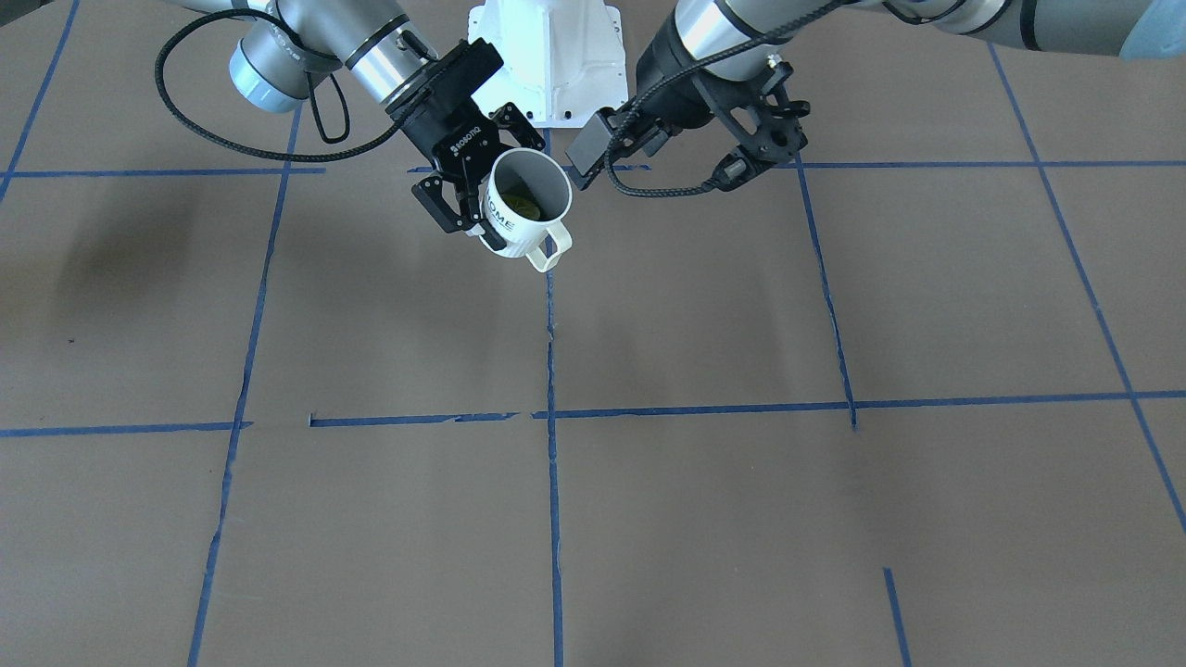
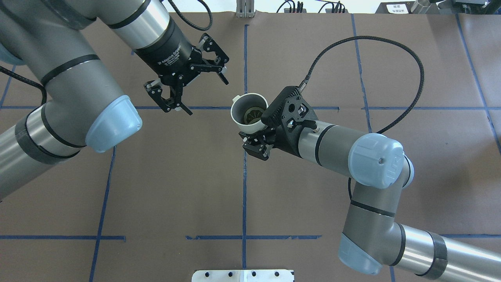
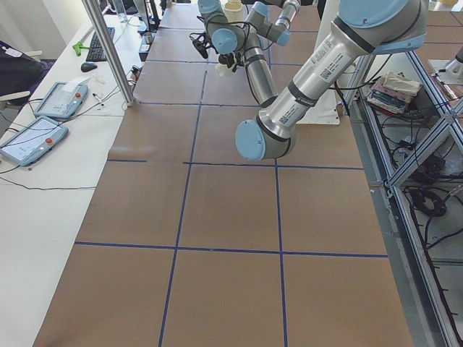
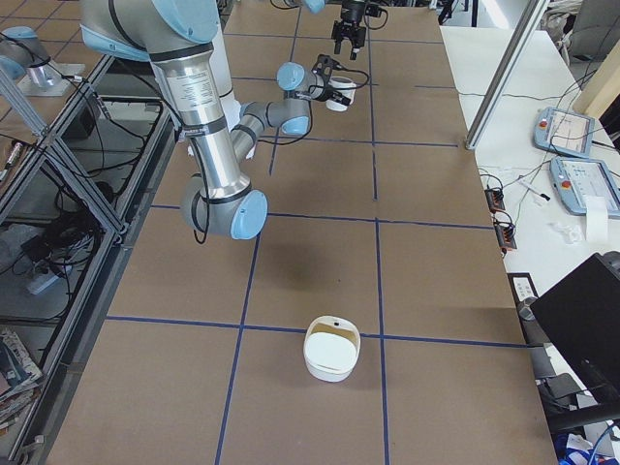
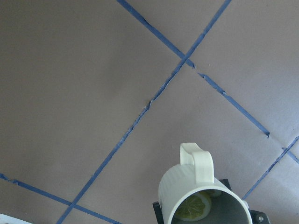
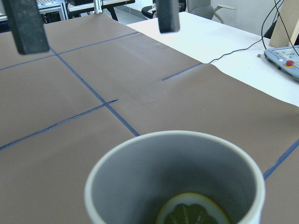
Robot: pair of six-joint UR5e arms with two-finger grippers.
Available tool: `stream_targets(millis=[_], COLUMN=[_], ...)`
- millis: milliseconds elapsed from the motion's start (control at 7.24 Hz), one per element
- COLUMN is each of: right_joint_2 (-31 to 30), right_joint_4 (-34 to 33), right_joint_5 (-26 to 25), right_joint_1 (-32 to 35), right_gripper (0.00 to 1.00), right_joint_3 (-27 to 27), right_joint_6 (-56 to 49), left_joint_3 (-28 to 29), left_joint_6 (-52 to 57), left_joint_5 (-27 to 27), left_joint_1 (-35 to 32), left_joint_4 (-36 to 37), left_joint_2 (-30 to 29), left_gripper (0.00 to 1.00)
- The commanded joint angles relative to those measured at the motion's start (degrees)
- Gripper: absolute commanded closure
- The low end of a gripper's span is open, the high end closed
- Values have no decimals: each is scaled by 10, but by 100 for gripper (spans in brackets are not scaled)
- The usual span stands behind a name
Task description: Left arm hands cup to right arm to dump lemon
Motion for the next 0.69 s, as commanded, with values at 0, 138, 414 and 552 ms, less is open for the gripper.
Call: stream_targets(millis=[0, 138, 414, 552], right_joint_2=[-3, -9, -67, -103], right_joint_4=[-5, -36, -38, -34], right_joint_5=[5, 5, 3, 5], right_joint_1=[4, 9, 68, 100], right_gripper=[75, 85, 83, 83], right_joint_3=[3, 5, 6, 17], right_joint_6=[3, 6, 60, 114], left_joint_3=[-4, -6, -27, -41], left_joint_6=[91, 151, 291, 357], left_joint_5=[5, 39, 97, 132], left_joint_1=[-10, -7, 13, 26], left_joint_4=[5, 5, 6, 11], left_joint_2=[54, 78, 141, 164], left_gripper=[0, 0, 0, 0])
